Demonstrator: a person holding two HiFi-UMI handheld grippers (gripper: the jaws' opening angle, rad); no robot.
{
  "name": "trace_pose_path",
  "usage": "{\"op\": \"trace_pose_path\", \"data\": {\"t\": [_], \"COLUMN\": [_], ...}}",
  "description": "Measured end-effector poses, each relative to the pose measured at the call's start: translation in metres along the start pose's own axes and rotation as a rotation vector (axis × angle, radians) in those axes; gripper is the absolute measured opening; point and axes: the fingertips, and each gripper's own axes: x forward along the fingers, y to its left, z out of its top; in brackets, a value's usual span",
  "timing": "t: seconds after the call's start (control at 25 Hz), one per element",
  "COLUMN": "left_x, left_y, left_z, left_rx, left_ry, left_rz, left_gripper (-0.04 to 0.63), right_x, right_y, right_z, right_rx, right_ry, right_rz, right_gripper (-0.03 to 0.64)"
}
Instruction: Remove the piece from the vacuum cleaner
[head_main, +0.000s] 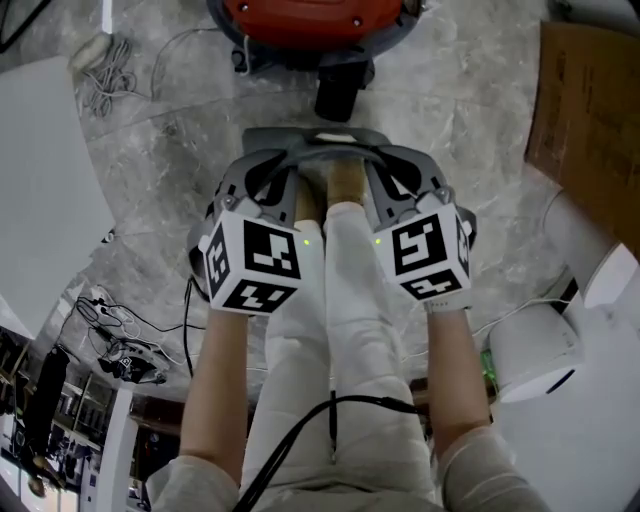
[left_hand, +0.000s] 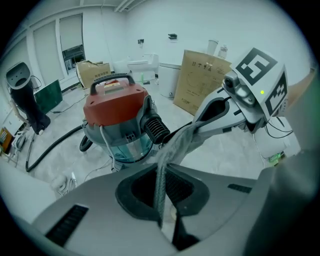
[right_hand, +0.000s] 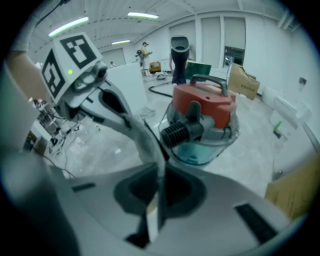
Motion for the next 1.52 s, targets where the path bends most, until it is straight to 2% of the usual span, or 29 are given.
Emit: {"op": "trace_pose_path", "data": {"t": [0.2,0.52,0.68,0.92,1.08,1.24,1.52], "left_x": [-0.023,-0.083,-0.117,-0.161,-0.184,-0.205,-0.24], "left_y": [-0.01,-0.023,-0.027,-0.033,-0.036,-0.041,-0.047], "left_z": [-0.001,0.022,0.04,0.061,0.068,0.067,0.068], "left_rx": [-0.005,0.025,0.074,0.119,0.08,0.028,-0.022], "left_ry": [0.0,-0.016,-0.038,-0.076,-0.106,-0.12,-0.145], "left_rz": [-0.02,-0.001,-0.003,-0.048,-0.082,-0.126,-0.182], "left_gripper": [0.032,0.032,0.032,0.032,0.032,0.032,0.032], "right_x": [-0.028,-0.084,-0.117,-0.16,-0.181,-0.197,-0.224], "right_y": [0.017,0.037,0.041,0.043,0.048,0.058,0.075], "right_z": [0.005,0.025,0.045,0.076,0.09,0.1,0.116], "right_rx": [-0.034,-0.009,-0.005,0.046,0.026,0.051,0.052], "right_ry": [-0.017,-0.061,-0.09,-0.158,-0.184,-0.216,-0.215], "right_rz": [0.034,0.097,0.121,0.196,0.2,0.219,0.247], "right_gripper": [0.028,0.028,0.028,0.028,0.028,0.028,0.028]}}
